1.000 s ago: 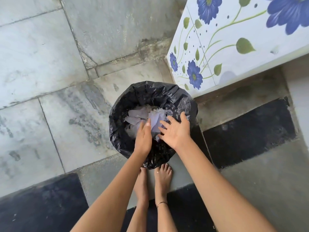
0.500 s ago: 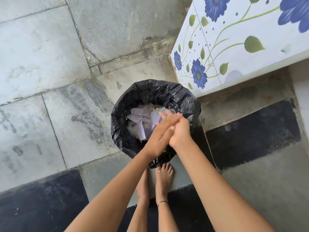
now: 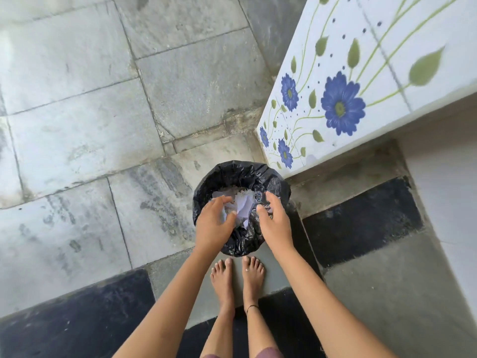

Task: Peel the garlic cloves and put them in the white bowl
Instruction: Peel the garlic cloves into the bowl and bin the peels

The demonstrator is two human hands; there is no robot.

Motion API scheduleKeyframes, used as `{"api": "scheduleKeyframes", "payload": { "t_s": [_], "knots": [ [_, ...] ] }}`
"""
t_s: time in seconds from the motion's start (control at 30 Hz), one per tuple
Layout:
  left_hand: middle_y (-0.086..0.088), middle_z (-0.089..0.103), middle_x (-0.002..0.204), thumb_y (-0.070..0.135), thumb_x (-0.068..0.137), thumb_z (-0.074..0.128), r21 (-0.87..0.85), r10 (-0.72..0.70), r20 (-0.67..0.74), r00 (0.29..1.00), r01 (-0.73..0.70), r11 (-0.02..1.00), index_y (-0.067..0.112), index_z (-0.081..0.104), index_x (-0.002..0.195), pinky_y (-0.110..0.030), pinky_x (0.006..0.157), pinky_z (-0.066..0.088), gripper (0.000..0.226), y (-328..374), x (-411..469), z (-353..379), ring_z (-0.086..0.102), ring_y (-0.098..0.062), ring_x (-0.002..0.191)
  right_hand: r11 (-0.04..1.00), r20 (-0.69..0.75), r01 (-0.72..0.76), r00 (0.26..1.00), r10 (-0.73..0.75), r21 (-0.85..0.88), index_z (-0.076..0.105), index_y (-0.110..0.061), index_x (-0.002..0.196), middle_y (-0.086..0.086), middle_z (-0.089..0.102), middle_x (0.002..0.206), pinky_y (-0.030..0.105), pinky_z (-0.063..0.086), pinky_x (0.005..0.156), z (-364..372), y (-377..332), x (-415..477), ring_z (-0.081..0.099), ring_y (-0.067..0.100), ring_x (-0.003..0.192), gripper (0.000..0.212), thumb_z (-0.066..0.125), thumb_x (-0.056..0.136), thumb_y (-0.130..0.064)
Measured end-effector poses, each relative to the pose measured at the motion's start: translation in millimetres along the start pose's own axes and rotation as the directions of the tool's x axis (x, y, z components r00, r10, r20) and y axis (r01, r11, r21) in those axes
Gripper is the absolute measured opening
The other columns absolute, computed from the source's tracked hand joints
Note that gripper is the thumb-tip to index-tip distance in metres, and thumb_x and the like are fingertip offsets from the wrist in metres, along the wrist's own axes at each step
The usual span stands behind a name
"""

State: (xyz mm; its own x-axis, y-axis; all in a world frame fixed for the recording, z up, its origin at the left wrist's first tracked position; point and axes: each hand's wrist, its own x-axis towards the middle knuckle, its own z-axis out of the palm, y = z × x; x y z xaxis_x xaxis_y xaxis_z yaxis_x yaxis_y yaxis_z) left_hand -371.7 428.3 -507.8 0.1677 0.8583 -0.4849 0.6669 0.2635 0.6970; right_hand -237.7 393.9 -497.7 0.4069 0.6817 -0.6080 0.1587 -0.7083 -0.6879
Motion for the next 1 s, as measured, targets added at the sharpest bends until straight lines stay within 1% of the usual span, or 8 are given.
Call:
{"api": "scheduleKeyframes", "payload": {
  "t_s": [0.13, 0.23, 0.3, 0.47, 0.57, 0.63, 0.77, 1.0],
  "knots": [
    [-0.001, 0.054, 0.132, 0.018, 0.089, 0.059, 0.063, 0.146, -0.003, 0.989, -0.146, 0.987, 0.013, 0.054, 0.128, -0.028, 0.1, 0.036, 0.039, 82, -68, -66, 0.048, -0.018, 0.123, 0.969, -0.042, 0.172, 0.982, -0.182, -0.18, 0.041, -0.013, 0.14, 0.002, 0.043, 0.143, 0.025, 0.028, 0.106, -52, -63, -84, 0.039, 0.015, 0.132, 0.045, 0.048, 0.096, -0.016],
    [0.002, 0.052, 0.133, 0.025, 0.088, 0.062, 0.086, 0.206, 0.012, 0.979, -0.206, 0.975, 0.018, 0.05, 0.132, -0.028, 0.1, 0.038, 0.045, 131, -135, -106, 0.048, -0.016, 0.123, 0.911, -0.08, 0.313, 0.935, -0.345, -0.269, 0.049, -0.009, 0.134, 0.004, 0.052, 0.136, 0.019, 0.028, 0.103, -86, -101, -160, 0.046, 0.018, 0.127, 0.04, 0.053, 0.094, -0.014],
    [0.003, 0.052, 0.132, 0.025, 0.087, 0.063, 0.123, 0.31, -0.007, 0.951, -0.306, 0.944, 0.019, 0.049, 0.132, -0.025, 0.098, 0.037, 0.047, 172, -164, -138, 0.049, -0.015, 0.122, 0.864, -0.152, 0.42, 0.869, -0.472, -0.278, 0.053, -0.006, 0.129, 0.007, 0.056, 0.131, 0.019, 0.03, 0.102, -113, -139, -199, 0.051, 0.021, 0.122, 0.039, 0.057, 0.091, -0.01],
    [0.006, 0.049, 0.137, 0.023, 0.087, 0.064, 0.19, 0.542, -0.047, 0.839, -0.525, 0.83, 0.02, 0.049, 0.133, -0.024, 0.101, 0.033, 0.048, 256, -248, -175, 0.045, -0.012, 0.126, 0.751, -0.295, 0.573, 0.693, -0.657, -0.328, 0.054, -0.002, 0.127, 0.011, 0.056, 0.131, 0.035, 0.042, 0.101, -181, -184, -308, 0.053, 0.025, 0.121, 0.041, 0.061, 0.087, -0.005],
    [0.007, 0.049, 0.139, 0.023, 0.087, 0.064, 0.202, 0.66, -0.059, 0.749, -0.639, 0.742, 0.022, 0.05, 0.132, -0.025, 0.102, 0.035, 0.048, 290, -298, -170, 0.045, -0.011, 0.127, 0.711, -0.371, 0.633, 0.608, -0.702, -0.308, 0.053, -0.004, 0.128, 0.007, 0.054, 0.133, 0.022, 0.039, 0.102, -219, -176, -370, 0.052, 0.019, 0.123, 0.041, 0.06, 0.088, -0.006],
    [0.005, 0.05, 0.138, 0.022, 0.086, 0.066, 0.225, 0.738, -0.05, 0.673, -0.712, 0.665, 0.021, 0.051, 0.132, -0.028, 0.102, 0.037, 0.048, 315, -327, -160, 0.047, -0.012, 0.127, 0.693, -0.462, 0.643, 0.532, -0.71, -0.325, 0.056, -0.004, 0.126, 0.005, 0.057, 0.13, 0.019, 0.037, 0.103, -249, -163, -404, 0.052, 0.016, 0.121, 0.038, 0.058, 0.088, -0.01],
    [0.004, 0.054, 0.134, 0.021, 0.086, 0.066, 0.195, 0.844, 0.003, 0.536, -0.828, 0.526, 0.018, 0.054, 0.128, -0.025, 0.099, 0.036, 0.044, 360, -385, -117, 0.049, -0.014, 0.123, 0.73, -0.624, 0.591, 0.437, -0.648, -0.343, 0.057, -0.004, 0.124, 0.005, 0.06, 0.126, 0.029, 0.044, 0.098, -311, -112, -464, 0.056, 0.017, 0.117, 0.036, 0.057, 0.089, -0.014],
    [0.001, 0.058, 0.128, 0.021, 0.086, 0.065, 0.133, 0.896, 0.204, 0.394, -0.918, 0.373, 0.015, 0.058, 0.123, -0.019, 0.088, 0.034, 0.038, 426, -474, 9, 0.054, -0.019, 0.115, 0.876, -0.811, 0.276, 0.343, -0.474, -0.395, 0.06, 0.002, 0.12, 0.016, 0.062, 0.12, 0.043, 0.05, 0.091, -416, 12, -545, 0.06, 0.032, 0.109, 0.04, 0.068, 0.081, -0.003]
  ]
}}
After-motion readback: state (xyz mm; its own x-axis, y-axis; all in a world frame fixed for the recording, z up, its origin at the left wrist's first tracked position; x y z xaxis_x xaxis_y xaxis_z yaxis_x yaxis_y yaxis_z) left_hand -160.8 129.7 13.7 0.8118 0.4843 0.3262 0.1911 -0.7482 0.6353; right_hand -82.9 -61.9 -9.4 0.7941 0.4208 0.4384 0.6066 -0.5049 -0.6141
